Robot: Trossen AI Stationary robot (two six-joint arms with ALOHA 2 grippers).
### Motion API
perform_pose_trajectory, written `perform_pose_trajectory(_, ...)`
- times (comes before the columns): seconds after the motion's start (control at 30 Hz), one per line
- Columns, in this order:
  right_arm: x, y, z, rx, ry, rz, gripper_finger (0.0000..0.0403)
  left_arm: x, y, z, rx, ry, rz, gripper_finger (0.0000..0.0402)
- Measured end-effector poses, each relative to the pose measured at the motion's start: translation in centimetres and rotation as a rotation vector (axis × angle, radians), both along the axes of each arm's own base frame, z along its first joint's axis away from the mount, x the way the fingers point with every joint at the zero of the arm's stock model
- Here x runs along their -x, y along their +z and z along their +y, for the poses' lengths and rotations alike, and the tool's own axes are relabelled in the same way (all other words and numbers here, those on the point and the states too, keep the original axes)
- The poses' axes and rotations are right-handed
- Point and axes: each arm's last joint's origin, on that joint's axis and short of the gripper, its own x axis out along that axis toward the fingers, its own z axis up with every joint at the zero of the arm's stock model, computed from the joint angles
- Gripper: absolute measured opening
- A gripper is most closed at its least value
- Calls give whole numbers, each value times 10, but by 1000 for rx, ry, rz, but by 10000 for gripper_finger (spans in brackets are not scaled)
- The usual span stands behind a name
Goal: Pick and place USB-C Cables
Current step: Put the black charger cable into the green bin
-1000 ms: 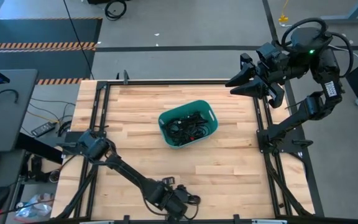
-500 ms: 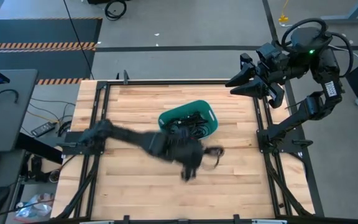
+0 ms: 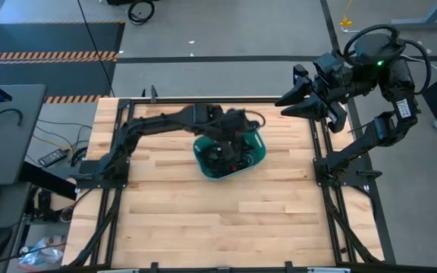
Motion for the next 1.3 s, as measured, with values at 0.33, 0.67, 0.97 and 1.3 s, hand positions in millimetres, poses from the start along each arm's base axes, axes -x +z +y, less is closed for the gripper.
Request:
perform_pose_trajectory(0.33,0,0,0,30,3,-8,146,-11,-23,27,87,25,39,31)
perform_pose_trajectory(0.67,0,-1,0,33,6,0,146,-32,-66,8,102,-9,141,31)
perform_pose_trajectory(0.97,1,-2,1,25,43,10,146,-41,-94,9,115,18,213,31)
perform_pose_trajectory(1.3,1,-2,2,24,58,13,146,-47,-114,9,158,42,245,31)
